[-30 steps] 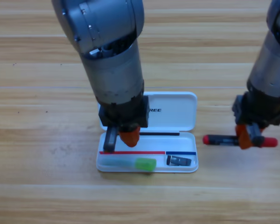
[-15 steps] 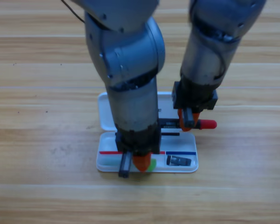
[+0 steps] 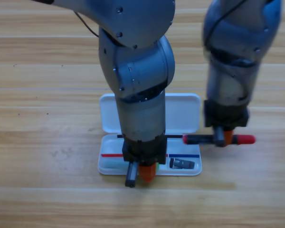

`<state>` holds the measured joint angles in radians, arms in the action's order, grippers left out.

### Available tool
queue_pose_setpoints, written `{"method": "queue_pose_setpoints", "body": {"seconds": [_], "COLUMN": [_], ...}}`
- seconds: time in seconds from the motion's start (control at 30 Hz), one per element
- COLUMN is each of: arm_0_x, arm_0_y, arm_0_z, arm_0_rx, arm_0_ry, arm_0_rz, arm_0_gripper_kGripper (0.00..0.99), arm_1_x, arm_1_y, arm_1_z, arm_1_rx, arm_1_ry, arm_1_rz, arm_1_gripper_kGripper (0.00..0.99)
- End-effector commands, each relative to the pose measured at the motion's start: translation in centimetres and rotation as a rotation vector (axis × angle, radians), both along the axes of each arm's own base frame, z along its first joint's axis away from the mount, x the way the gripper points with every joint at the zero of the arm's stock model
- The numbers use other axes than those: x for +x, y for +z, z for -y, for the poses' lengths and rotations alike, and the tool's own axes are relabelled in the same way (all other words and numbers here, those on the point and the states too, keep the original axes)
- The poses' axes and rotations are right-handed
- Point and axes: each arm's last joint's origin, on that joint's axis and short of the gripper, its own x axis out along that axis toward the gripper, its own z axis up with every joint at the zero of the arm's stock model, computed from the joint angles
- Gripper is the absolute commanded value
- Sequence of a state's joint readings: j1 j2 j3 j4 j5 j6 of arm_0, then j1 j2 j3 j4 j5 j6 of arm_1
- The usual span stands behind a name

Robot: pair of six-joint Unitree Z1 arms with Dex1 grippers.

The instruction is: Clean up eraser and pencils

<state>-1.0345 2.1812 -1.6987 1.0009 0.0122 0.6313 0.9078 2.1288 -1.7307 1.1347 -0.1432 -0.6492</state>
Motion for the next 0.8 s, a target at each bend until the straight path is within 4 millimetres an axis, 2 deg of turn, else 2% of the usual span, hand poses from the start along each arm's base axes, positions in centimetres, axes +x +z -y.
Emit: {"method": "queue_pose_setpoints", "body": {"seconds": [0.03, 0.2, 0.8], "arm_0_x": [-0.6, -0.5, -0.3], "arm_0_y": [-2.4, -2.5, -2.4], "arm_0_z": [0.8, 0.8, 1.1], "arm_0_rx": [0.039, 0.037, 0.016], "arm_0_ry": [-0.028, -0.028, -0.029], "arm_0_rz": [-0.033, -0.031, -0.006], "arm_0_gripper_kGripper": [0.0, 0.0, 0.0], "arm_1_x": [-0.7, -1.2, -1.3], "arm_1_y": [2.7, 2.3, 2.1], "arm_1_z": [4.1, 5.2, 5.5], "arm_1_rx": [-0.024, -0.054, -0.058], "arm_1_ry": [-0.074, -0.082, -0.087], "arm_1_rz": [0.044, 0.033, 0.02], "arm_1_gripper_kGripper": [0.0, 0.0, 0.0]}}
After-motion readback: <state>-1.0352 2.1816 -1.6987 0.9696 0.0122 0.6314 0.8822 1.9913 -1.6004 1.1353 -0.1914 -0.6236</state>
